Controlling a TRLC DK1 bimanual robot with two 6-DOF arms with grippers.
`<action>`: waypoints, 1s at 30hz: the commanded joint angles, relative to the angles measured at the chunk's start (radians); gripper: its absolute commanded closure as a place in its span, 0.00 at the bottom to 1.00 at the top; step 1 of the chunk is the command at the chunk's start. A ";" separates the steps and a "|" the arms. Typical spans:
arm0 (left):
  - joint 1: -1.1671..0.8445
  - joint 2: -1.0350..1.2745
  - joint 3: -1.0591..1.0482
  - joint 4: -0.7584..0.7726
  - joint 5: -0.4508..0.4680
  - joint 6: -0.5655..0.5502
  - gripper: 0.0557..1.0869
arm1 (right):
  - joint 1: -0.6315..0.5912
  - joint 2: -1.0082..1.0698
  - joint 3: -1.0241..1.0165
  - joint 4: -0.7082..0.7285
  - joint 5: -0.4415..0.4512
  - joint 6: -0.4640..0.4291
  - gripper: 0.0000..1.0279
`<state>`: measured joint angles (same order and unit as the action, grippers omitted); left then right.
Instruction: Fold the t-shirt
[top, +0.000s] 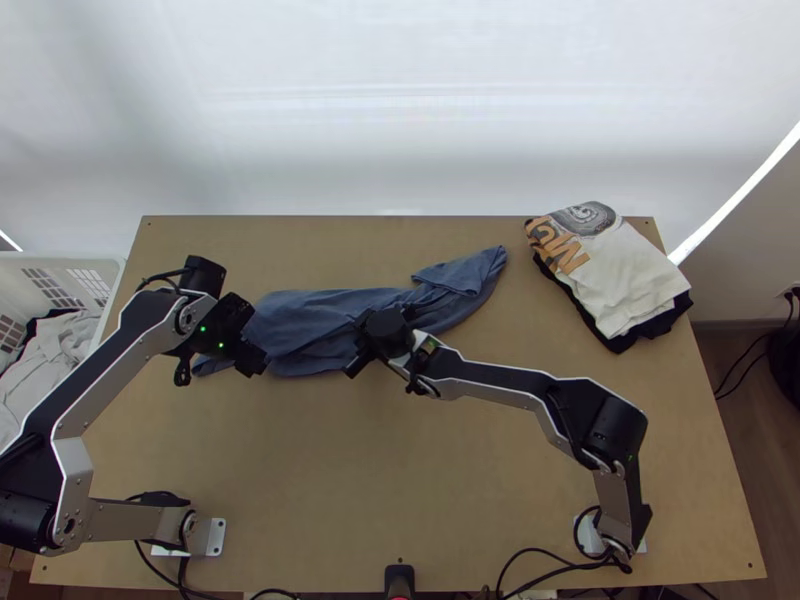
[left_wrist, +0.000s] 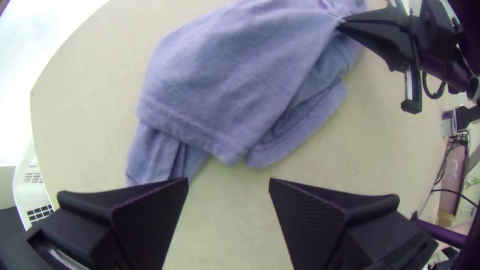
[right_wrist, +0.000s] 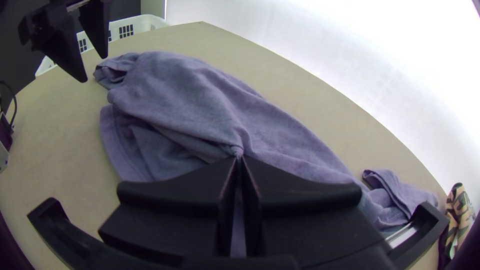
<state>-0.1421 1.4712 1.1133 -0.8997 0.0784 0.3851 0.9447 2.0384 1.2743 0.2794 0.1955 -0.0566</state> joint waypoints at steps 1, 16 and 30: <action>-0.004 0.018 -0.033 0.007 -0.009 -0.012 0.22 | -0.007 -0.044 -0.026 0.012 0.019 0.008 0.97; -0.050 0.147 -0.053 0.143 0.029 -0.117 0.30 | 0.005 -0.058 -0.026 0.012 0.038 0.006 0.97; 0.001 0.101 0.118 0.194 0.035 -0.233 0.96 | 0.008 -0.083 -0.059 0.012 0.047 0.008 0.97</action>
<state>-0.1528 1.6211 1.1355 -0.6785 0.1051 0.1867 0.9485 1.9934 1.2488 0.2806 0.2253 -0.0570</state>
